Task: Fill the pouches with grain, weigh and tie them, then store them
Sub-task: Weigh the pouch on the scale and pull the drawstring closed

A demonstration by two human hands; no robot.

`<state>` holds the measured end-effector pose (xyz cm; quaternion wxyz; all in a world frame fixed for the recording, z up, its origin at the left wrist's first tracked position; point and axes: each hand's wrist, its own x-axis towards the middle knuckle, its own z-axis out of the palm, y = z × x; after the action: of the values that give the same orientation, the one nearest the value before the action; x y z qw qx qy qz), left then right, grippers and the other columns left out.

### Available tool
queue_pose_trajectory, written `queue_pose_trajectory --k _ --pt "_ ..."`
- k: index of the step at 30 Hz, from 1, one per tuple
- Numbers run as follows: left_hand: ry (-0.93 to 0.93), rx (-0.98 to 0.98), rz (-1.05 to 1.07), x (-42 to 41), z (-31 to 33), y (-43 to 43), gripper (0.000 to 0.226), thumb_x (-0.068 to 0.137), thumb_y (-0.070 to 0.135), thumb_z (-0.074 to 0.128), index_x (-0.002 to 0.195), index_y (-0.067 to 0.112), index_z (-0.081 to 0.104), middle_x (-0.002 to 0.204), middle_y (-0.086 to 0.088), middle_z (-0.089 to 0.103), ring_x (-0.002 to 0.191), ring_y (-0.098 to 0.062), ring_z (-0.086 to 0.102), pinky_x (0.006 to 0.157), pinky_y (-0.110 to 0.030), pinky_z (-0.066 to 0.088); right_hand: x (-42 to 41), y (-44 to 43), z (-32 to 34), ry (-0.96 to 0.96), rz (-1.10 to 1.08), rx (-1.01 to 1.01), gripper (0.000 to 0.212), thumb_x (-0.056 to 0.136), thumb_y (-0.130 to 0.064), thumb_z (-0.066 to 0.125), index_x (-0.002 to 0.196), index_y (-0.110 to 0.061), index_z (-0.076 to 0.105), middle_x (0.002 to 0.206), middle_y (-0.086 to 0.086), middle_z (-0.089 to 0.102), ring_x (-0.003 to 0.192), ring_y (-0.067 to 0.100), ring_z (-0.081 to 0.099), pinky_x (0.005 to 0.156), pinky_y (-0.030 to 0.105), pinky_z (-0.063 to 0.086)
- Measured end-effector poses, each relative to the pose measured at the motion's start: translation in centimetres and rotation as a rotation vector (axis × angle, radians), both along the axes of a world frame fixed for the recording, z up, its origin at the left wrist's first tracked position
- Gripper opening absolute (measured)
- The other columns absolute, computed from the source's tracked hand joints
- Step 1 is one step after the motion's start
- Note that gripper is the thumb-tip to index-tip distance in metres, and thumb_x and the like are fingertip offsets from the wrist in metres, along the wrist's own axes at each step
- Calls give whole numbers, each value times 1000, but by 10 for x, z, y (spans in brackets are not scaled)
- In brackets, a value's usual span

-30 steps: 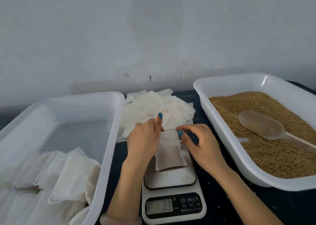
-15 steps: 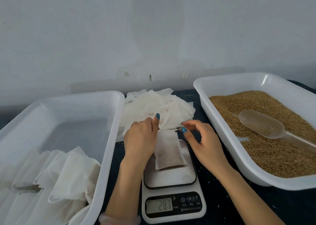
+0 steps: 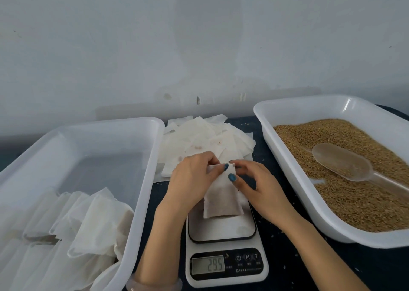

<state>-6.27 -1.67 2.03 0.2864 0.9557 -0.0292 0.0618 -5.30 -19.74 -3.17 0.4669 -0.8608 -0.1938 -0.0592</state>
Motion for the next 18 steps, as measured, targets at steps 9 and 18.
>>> queue_pose_trajectory --k 9,18 --pt "-223 85 160 -66 66 -6 21 100 42 43 97 21 47 98 6 56 80 -19 57 71 -37 49 -14 41 42 6 221 240 22 97 -26 61 77 -19 59 69 -12 61 68 5 60 66 15 48" --pt "-129 89 610 -139 59 117 11 90 39 55 82 38 48 50 0 63 52 -31 65 53 -47 56 -25 142 102 -62 609 80 34 97 -28 63 67 -28 48 67 -9 51 70 15 53 75 41 48"
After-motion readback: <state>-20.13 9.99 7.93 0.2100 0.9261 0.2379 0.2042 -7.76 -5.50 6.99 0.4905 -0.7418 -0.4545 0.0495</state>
